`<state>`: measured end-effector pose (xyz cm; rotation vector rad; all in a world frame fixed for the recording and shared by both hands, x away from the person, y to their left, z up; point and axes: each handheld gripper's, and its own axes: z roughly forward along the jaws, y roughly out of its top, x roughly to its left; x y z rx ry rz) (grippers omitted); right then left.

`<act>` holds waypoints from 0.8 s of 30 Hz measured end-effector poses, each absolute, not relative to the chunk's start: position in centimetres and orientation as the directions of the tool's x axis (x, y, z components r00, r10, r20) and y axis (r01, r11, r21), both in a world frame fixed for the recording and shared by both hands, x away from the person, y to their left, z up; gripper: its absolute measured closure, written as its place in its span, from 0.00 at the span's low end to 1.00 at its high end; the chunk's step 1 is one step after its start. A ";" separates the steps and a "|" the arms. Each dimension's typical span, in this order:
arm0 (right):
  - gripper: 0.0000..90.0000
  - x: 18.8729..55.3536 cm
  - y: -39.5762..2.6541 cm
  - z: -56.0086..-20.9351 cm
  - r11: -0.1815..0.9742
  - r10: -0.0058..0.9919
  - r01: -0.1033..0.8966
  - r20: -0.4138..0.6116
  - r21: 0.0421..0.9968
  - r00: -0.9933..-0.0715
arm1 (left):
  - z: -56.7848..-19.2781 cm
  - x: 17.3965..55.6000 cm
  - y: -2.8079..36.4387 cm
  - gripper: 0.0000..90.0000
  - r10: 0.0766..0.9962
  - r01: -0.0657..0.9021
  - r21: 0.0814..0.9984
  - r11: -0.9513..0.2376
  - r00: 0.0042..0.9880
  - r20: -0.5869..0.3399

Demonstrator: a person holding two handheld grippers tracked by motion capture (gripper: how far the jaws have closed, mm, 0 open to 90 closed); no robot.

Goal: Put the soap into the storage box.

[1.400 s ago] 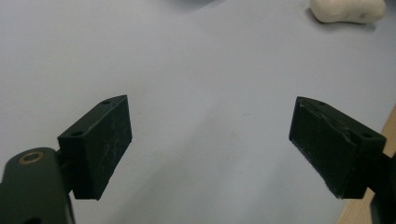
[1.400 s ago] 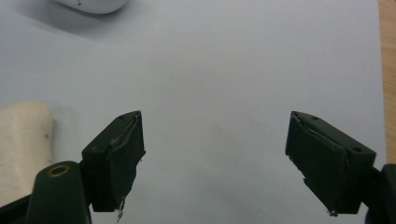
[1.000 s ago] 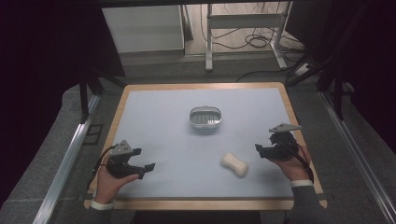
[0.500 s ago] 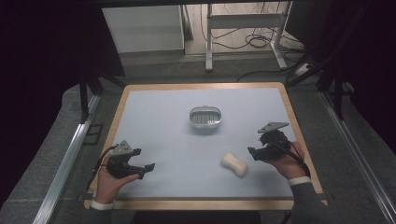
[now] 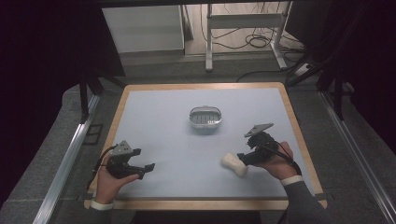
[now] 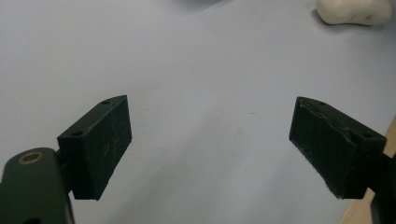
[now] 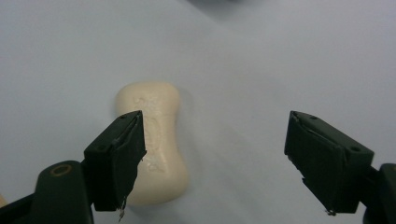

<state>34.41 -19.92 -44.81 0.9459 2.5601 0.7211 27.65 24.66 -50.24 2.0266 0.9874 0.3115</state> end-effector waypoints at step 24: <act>0.25 34.3 -16.6 -47.4 0.734 0.612 0.527 -0.080 0.428 -0.787 | -50.2 27.6 24.8 0.15 0.743 0.534 0.777 -0.334 0.656 -0.132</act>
